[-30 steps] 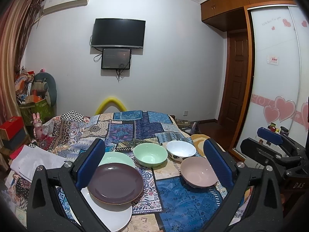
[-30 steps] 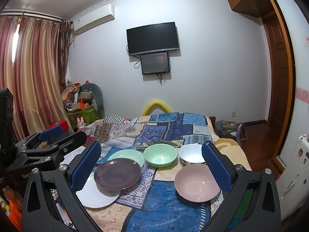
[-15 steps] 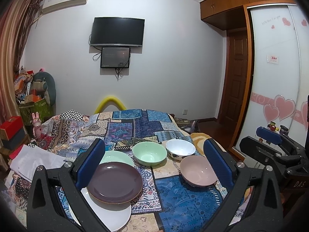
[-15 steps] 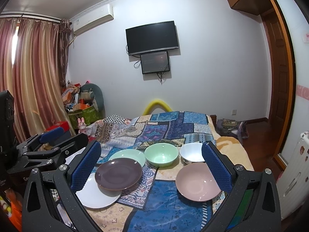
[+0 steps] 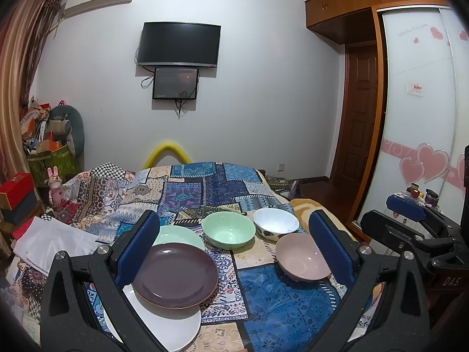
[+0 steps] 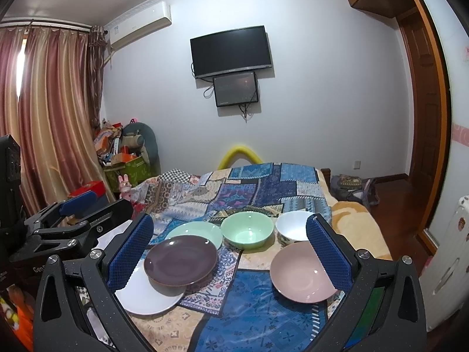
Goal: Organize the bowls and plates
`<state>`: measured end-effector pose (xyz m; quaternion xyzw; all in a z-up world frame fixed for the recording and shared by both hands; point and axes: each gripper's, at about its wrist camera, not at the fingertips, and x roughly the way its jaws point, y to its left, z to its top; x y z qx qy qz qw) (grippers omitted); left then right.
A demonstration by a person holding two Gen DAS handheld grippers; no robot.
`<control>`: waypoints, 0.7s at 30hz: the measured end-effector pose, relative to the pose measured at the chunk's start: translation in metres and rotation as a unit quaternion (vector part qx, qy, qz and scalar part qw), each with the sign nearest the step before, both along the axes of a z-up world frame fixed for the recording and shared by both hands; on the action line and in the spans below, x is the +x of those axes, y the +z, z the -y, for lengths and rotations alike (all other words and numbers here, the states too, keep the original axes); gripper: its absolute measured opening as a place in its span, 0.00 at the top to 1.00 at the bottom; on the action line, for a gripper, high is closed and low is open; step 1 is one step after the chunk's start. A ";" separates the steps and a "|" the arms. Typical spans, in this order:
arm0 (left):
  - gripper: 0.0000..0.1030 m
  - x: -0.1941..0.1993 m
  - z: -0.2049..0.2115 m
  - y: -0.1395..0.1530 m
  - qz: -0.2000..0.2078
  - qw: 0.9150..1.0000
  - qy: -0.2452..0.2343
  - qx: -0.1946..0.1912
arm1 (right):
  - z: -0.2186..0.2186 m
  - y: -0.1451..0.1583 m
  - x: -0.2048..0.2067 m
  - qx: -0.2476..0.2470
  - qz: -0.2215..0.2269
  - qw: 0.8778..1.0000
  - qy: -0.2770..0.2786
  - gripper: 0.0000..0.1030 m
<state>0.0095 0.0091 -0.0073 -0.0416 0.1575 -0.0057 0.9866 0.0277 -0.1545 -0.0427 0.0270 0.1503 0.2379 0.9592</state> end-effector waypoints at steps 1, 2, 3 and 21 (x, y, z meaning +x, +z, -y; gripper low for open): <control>0.00 0.001 -0.002 -0.001 -0.002 1.000 0.001 -0.001 | -0.003 -0.003 0.005 -0.001 -0.006 1.000 0.001 0.00; 0.00 0.004 -0.005 -0.004 -0.007 1.000 0.002 -0.002 | -0.004 -0.004 0.005 -0.001 -0.007 1.000 0.001 0.00; 0.00 0.006 -0.009 -0.006 -0.011 1.000 0.003 -0.003 | -0.005 -0.006 0.008 -0.001 -0.011 1.000 0.002 0.00; 0.00 0.083 -0.115 -0.096 -0.136 0.989 0.034 -0.037 | -0.067 -0.081 0.081 -0.057 -0.136 0.989 0.032 0.00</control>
